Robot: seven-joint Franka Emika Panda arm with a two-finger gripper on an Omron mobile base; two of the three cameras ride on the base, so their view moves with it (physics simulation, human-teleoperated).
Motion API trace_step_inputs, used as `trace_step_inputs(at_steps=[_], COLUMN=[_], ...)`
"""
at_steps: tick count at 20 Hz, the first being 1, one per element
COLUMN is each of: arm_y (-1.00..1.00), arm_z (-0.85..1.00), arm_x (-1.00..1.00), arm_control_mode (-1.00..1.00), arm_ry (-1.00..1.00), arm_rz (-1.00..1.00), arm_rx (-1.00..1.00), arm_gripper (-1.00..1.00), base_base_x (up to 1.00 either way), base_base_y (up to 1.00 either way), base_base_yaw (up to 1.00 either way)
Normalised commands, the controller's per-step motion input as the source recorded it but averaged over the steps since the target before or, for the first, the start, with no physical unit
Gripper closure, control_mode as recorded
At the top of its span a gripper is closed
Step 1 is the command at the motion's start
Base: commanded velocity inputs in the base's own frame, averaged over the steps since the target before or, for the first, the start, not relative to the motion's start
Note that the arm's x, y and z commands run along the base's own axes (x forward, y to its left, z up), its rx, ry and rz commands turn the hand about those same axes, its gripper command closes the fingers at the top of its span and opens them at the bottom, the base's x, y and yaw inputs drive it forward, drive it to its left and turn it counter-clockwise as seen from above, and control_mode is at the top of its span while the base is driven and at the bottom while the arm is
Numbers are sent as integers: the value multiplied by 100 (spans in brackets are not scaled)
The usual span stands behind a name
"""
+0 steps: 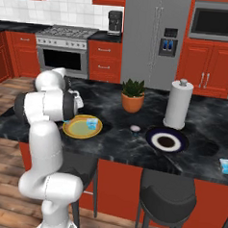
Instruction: Place two yogurt containers on each plate.
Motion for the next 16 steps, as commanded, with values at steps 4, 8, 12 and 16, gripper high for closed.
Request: trace_step_inputs(at_steps=[4, 8, 12, 16], arm_y=[-32, -8, 0, 0], arm_z=[-16, -21, -20, -14], arm_x=[10, 8, 15, 9], arm_control_mode=[-100, -100, -100, -100], arm_ry=[0, 0, 0, 4], arm_rz=[-2, 0, 0, 0], arm_rx=[2, 3, 0, 0], arm_gripper=[100, 100, 100, 100], base_base_x=[0, 0, 0, 0], base_base_y=[0, 0, 0, 0], base_base_yaw=[0, 0, 0, 0])
